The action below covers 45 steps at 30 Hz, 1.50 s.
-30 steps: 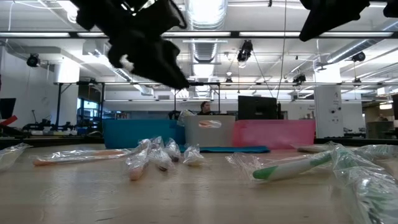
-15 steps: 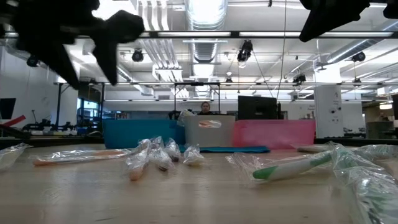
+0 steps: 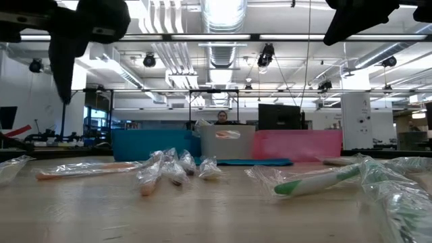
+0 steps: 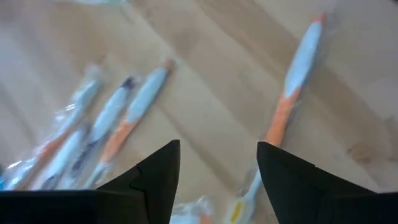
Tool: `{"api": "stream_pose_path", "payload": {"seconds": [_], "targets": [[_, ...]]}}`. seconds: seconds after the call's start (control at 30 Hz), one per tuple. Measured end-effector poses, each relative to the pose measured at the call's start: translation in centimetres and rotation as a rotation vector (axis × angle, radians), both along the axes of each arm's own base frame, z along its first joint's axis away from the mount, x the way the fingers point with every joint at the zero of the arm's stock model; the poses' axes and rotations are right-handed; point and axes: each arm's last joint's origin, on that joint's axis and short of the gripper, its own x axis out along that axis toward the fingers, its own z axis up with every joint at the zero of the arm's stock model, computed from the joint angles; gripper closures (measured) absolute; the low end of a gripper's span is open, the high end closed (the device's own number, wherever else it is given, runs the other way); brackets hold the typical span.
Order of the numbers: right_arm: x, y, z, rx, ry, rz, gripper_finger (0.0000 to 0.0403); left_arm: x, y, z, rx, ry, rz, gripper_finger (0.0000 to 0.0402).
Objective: Pick & Place Toothbrushes
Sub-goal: Put the orange toothbrush into the white bin
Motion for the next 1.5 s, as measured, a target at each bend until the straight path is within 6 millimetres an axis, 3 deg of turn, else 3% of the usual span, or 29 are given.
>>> {"api": "stream_pose_path", "payload": {"seconds": [0.43, 0.87, 1.5], "targets": [[0.0, 0.0, 0.0, 0.007, -0.002, -0.007, 0.0394, 3.4, -4.5, -2.4, -0.051, 0.204, -0.089, 0.0184], [0.0, 0.0, 0.0, 0.017, -0.005, -0.017, 0.0394, 4.2, -5.1, -4.9, 0.019, 0.313, -0.063, 0.0188], [0.0, 0.0, 0.0, 0.017, -0.005, -0.016, 0.0394, 4.1, -5.1, -4.7, 0.031, 0.358, -0.07, 0.0361]]}}
